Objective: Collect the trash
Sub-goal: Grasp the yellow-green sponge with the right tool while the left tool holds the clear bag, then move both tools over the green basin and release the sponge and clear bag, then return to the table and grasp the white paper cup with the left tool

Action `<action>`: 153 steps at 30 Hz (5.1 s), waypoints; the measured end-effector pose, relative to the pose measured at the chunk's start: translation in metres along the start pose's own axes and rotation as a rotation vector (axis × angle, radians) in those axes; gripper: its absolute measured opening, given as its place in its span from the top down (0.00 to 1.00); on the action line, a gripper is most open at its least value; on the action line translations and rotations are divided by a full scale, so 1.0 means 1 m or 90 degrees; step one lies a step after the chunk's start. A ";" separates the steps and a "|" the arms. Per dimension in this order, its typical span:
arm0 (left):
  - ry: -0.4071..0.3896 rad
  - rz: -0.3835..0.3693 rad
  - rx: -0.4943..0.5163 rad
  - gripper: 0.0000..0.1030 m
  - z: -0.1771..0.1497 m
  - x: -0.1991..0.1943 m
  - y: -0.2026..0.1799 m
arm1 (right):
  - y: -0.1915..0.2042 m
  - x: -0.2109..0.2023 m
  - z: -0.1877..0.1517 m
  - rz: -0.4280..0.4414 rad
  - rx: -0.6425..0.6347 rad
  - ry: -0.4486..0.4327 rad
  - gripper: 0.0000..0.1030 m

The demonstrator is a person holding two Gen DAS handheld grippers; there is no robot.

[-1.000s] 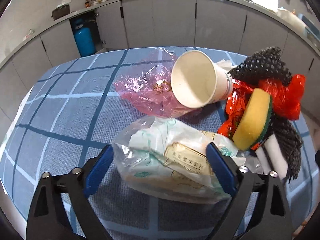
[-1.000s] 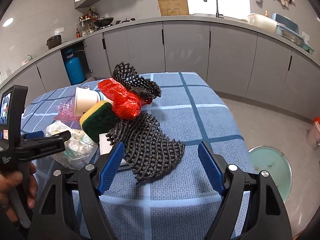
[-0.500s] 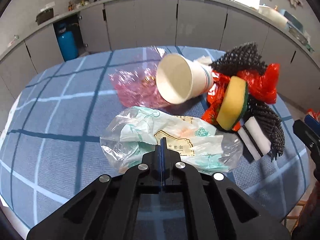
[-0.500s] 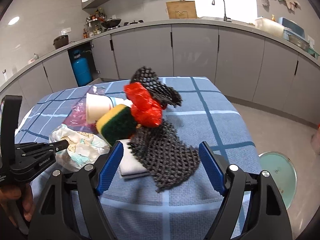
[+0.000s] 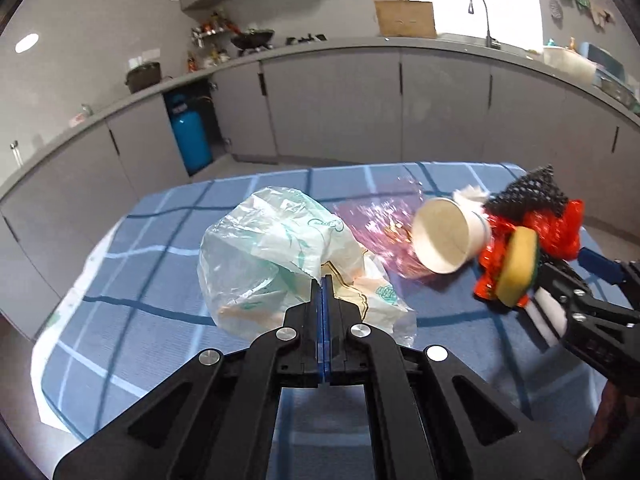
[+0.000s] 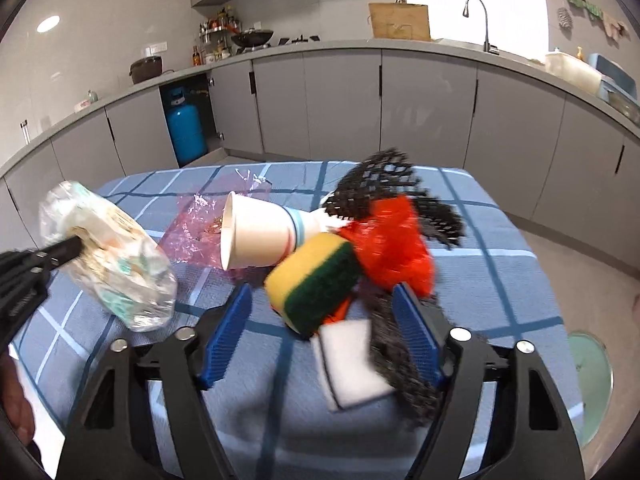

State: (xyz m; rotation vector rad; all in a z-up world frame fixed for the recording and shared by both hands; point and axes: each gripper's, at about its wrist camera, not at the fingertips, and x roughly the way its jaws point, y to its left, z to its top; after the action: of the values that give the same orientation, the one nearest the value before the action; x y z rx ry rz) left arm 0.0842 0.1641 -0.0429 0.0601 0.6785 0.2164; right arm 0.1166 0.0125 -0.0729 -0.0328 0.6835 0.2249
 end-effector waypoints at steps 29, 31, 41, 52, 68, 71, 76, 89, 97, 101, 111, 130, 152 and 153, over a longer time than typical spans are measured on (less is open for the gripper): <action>-0.088 -0.002 0.010 0.99 0.022 -0.034 0.004 | 0.030 -0.028 0.020 0.025 -0.039 -0.059 0.65; -0.098 -0.009 0.017 0.99 0.026 -0.040 -0.003 | 0.026 -0.037 0.022 0.021 -0.039 -0.071 0.65; -0.147 -0.068 0.061 0.99 0.046 -0.063 -0.053 | -0.021 -0.072 0.024 -0.019 0.003 -0.112 0.65; -0.185 -0.152 0.131 0.99 0.059 -0.081 -0.133 | -0.099 -0.096 0.014 -0.091 0.072 -0.126 0.65; -0.208 -0.281 0.222 0.99 0.055 -0.097 -0.247 | -0.225 -0.123 -0.037 -0.220 0.181 -0.108 0.65; -0.201 -0.306 0.237 0.99 0.047 -0.094 -0.270 | -0.248 -0.124 -0.052 -0.241 0.201 -0.095 0.65; -0.182 -0.339 0.265 0.99 0.031 -0.089 -0.303 | -0.280 -0.126 -0.072 -0.267 0.229 -0.080 0.65; -0.116 -0.408 0.331 0.99 -0.015 -0.063 -0.378 | -0.333 -0.111 -0.115 -0.297 0.285 -0.044 0.64; -0.066 -0.434 0.369 0.93 -0.037 -0.044 -0.412 | -0.357 -0.091 -0.136 -0.289 0.305 -0.015 0.61; -0.067 -0.418 0.380 0.43 -0.042 -0.040 -0.415 | -0.365 -0.087 -0.143 -0.296 0.323 -0.014 0.36; -0.078 -0.383 0.372 0.30 -0.039 -0.037 -0.398 | -0.364 -0.095 -0.144 -0.299 0.338 -0.017 0.30; -0.128 -0.248 0.284 0.19 -0.007 -0.042 -0.285 | -0.287 -0.085 -0.104 -0.210 0.266 -0.022 0.25; -0.032 -0.071 0.075 0.19 0.026 0.051 -0.092 | -0.148 -0.048 -0.048 -0.100 0.120 -0.012 0.20; -0.031 -0.070 0.072 0.19 0.027 0.055 -0.091 | -0.145 -0.048 -0.046 -0.099 0.116 -0.012 0.19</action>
State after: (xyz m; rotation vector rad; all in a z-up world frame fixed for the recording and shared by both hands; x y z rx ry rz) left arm 0.1594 0.0876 -0.0673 0.1348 0.6431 0.0702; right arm 0.0832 -0.1427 -0.0848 0.0903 0.6771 0.0131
